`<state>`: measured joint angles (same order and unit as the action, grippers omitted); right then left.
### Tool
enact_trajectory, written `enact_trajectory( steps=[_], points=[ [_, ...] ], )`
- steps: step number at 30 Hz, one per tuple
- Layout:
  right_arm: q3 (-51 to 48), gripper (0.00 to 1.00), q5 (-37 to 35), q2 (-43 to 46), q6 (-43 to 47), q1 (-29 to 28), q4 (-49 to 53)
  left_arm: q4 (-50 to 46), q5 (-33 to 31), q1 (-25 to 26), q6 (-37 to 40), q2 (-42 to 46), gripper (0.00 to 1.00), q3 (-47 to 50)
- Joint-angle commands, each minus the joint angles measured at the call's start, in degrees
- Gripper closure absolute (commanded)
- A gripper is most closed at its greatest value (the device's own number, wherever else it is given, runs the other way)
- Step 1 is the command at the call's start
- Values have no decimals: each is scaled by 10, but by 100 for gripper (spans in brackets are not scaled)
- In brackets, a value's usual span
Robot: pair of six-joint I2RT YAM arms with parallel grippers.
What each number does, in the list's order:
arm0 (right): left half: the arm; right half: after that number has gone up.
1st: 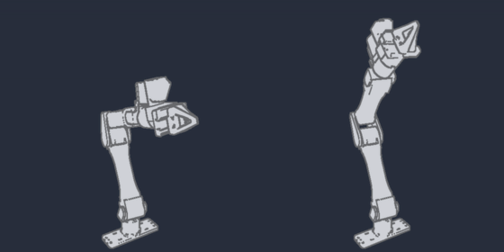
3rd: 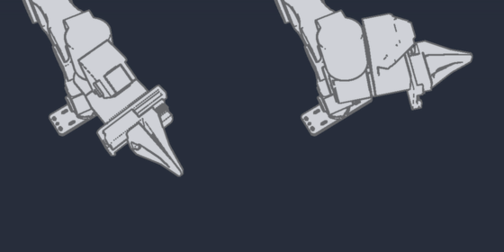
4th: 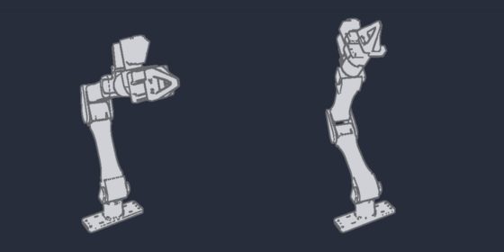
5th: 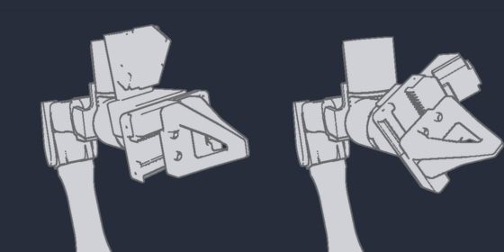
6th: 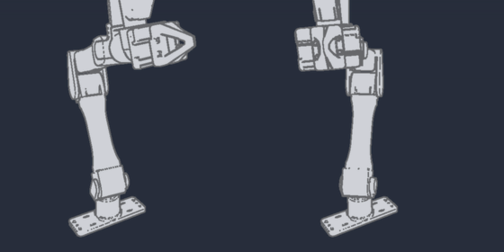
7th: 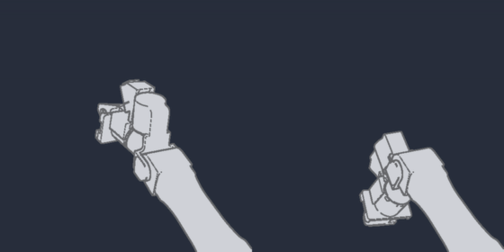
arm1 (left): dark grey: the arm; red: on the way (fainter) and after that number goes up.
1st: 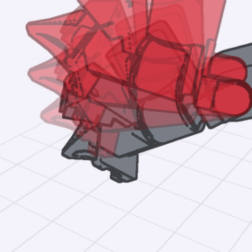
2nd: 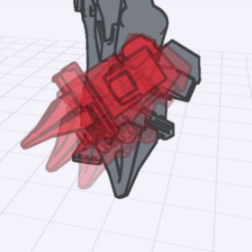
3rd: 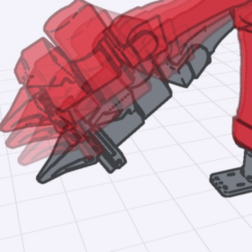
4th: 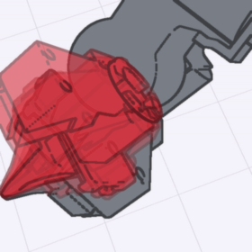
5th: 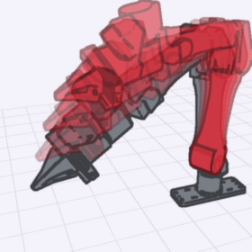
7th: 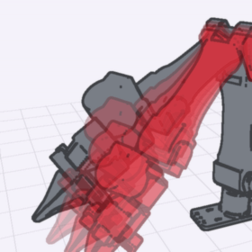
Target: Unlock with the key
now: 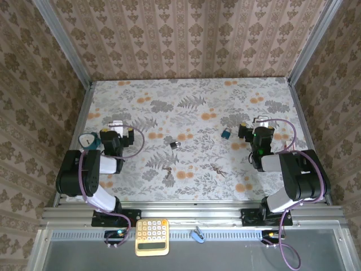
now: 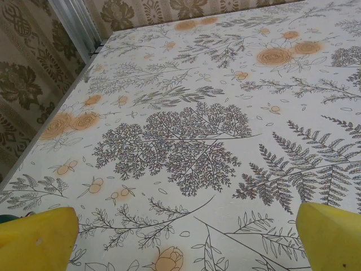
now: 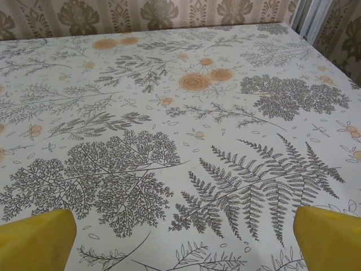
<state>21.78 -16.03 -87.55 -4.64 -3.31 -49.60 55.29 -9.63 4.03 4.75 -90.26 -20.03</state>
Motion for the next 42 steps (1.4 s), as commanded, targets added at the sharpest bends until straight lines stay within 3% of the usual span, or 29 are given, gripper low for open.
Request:
enact_trajectory(
  steps=[1, 29, 34, 38, 42],
  points=[
    [4, 0, -8, -2, 7, -2, -16, -5, 8, -4, -3, 10, 0, -13],
    [2, 0, -10, 0, 7, -2, -21, -19, 44, -26, -19, 16, 0, -19],
    [10, 0, -9, 38, 22, -11, 17, -194, 19, -26, -30, 102, 0, -77],
    [76, 0, -25, 134, 5, -13, 196, -259, -19, -26, -54, 162, 0, -101],
    [123, 0, -9, 201, -96, -5, 304, -380, -35, -27, -101, 207, 0, -153]
  ],
)
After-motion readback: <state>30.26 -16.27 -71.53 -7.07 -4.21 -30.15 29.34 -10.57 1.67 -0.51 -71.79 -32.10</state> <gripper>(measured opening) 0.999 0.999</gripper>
